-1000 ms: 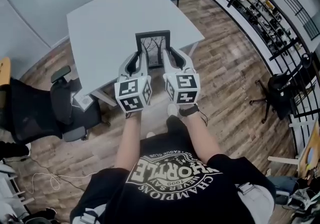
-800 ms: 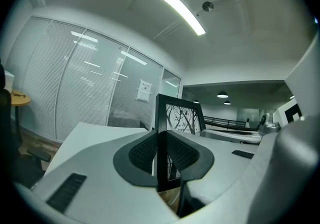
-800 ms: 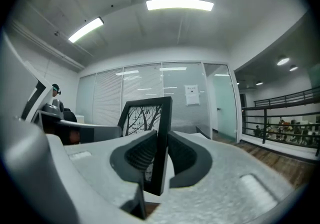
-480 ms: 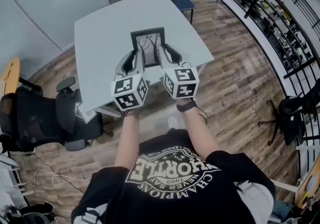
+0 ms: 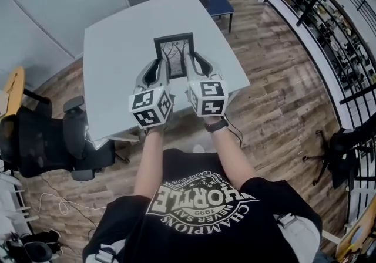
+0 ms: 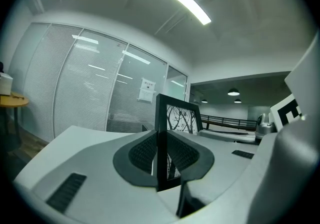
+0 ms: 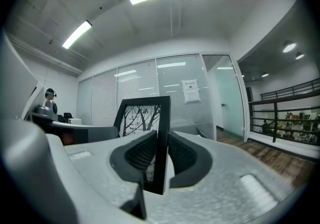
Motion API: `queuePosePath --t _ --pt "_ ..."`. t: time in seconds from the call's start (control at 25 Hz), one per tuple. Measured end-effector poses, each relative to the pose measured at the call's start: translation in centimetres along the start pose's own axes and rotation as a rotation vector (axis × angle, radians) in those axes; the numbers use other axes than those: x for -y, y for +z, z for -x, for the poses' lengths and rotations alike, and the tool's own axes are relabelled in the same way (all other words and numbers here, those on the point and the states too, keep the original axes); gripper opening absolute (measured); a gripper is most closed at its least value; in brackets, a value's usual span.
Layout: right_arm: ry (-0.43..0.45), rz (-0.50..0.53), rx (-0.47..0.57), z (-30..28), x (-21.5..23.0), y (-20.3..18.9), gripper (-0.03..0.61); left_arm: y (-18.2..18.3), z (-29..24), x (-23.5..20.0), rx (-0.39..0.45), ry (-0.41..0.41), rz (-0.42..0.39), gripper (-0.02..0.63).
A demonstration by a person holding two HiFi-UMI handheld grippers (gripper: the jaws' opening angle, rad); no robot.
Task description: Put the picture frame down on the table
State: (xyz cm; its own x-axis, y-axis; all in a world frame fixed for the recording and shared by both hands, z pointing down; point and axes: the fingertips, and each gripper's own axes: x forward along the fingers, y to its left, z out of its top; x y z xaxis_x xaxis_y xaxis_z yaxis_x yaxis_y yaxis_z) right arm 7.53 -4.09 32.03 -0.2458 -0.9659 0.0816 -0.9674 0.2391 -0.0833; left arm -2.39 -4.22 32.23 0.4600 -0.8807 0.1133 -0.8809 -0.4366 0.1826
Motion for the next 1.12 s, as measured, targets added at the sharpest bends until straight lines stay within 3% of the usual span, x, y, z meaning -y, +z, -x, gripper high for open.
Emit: queuePosePath --t 0.48,1.12 --pt "0.004 -0.004 -0.057 -8.2 4.8 -2.5 0.068 -2.3 -10.0 -2.5 -0.058 0.017 -0.02 0.067" --pt "-0.051 -0.02 -0.215 -26.4 11.2 -6.2 0.069 -4.6 -28.0 -10.3 -0.2 -0.001 0.033 0.067"
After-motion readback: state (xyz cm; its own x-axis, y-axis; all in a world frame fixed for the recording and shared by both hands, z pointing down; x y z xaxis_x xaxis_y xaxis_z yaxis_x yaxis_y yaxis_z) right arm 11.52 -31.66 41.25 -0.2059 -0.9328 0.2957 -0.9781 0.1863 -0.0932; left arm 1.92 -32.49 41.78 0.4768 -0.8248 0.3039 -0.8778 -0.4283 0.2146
